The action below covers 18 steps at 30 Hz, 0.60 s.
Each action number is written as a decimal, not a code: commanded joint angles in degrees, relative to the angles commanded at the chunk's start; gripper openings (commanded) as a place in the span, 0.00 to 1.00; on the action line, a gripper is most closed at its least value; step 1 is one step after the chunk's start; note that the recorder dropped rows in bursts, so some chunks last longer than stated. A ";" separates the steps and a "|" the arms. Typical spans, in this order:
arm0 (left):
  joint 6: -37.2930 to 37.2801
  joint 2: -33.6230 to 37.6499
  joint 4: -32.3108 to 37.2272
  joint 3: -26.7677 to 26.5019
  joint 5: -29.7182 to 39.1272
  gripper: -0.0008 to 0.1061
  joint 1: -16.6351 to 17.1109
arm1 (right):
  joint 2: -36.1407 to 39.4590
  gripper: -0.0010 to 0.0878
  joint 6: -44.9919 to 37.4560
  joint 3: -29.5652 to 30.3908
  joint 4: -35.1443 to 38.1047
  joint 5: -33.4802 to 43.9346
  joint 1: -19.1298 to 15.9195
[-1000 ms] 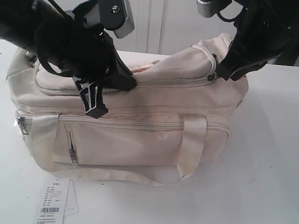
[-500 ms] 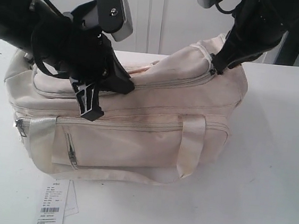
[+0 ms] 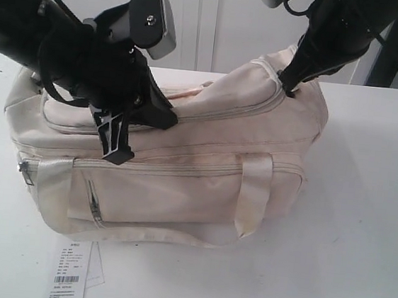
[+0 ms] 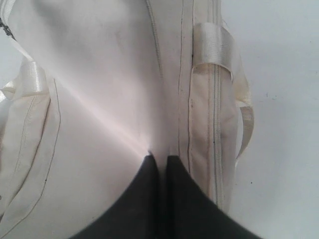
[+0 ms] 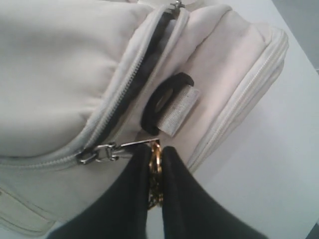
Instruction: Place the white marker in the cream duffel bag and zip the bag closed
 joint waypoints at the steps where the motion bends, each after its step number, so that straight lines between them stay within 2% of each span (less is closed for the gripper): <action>1: -1.10 0.00 0.00 0.00 -0.67 0.11 0.00 | 0.02 0.01 0.00 0.00 0.00 0.10 0.00; 6: -5.12 0.00 -0.68 0.00 -4.22 0.52 0.00 | 0.02 0.01 0.00 0.00 0.54 1.47 0.00; 8: -8.86 -0.45 -2.59 0.00 -4.67 0.63 0.00 | 0.02 0.01 0.00 0.00 0.54 1.76 0.00; 10: -14.73 -1.47 -5.54 -0.03 -5.21 0.66 0.00 | 0.02 0.01 0.00 0.00 0.54 1.76 0.00; 13: -22.49 -2.95 -10.87 -0.91 -5.05 0.64 0.00 | 0.02 0.01 0.00 0.00 0.54 1.76 0.00; 15: -22.11 -3.60 -14.12 -1.43 -5.05 0.63 -0.22 | 0.02 0.01 0.00 0.00 0.54 1.98 0.00; 17: -18.78 -3.70 -15.09 -2.14 -5.48 0.63 -1.23 | 0.02 0.01 0.00 0.00 0.54 1.85 0.00; 18: -15.57 -3.43 -15.20 -2.25 -6.50 0.63 -2.78 | 0.02 0.01 0.00 0.00 0.54 1.58 0.00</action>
